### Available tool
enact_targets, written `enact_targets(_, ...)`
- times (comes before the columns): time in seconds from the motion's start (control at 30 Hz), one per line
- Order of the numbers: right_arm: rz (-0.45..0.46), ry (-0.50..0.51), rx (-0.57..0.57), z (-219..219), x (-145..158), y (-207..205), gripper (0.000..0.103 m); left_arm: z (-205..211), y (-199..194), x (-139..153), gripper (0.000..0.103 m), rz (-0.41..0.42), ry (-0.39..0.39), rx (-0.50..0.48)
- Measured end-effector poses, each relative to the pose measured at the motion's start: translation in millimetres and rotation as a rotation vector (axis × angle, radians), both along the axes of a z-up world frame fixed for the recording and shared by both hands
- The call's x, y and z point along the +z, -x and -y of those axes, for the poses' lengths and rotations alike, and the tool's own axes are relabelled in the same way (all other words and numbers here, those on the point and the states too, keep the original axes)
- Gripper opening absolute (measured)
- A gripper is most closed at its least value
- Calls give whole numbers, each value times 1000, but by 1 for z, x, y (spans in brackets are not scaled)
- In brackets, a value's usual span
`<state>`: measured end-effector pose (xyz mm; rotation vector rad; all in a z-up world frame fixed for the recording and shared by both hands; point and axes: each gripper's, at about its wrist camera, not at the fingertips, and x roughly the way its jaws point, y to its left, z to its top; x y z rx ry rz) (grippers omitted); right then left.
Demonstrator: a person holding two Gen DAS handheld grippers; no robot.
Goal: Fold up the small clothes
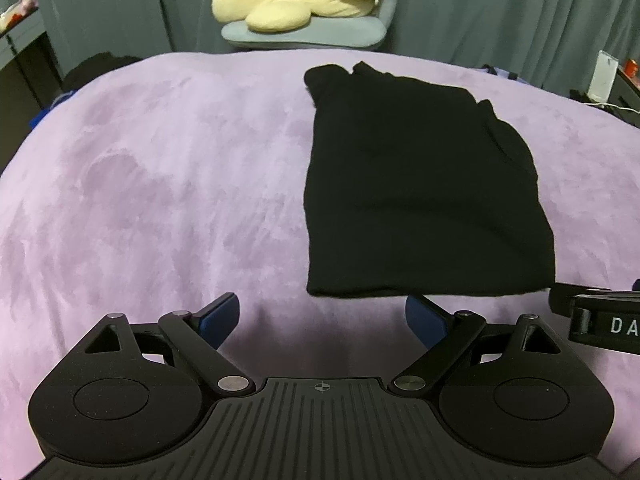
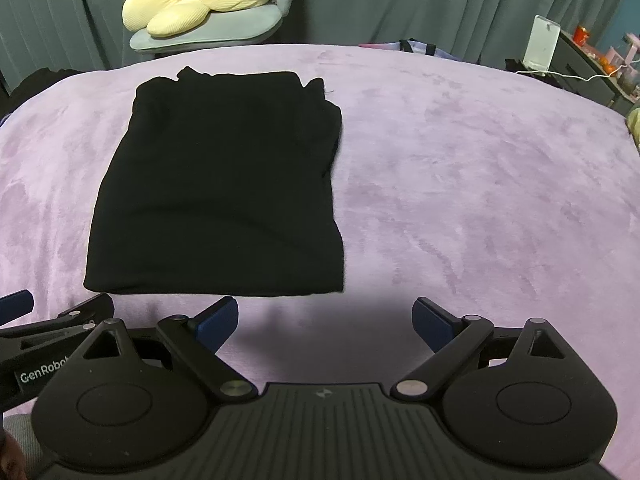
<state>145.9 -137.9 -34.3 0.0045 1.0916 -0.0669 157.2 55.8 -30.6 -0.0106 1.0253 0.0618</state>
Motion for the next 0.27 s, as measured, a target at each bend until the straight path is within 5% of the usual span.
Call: enact_targets(0.27, 7, 3, -4, 0, 4, 1, 94, 5, 2, 2, 94, -2, -14, -9)
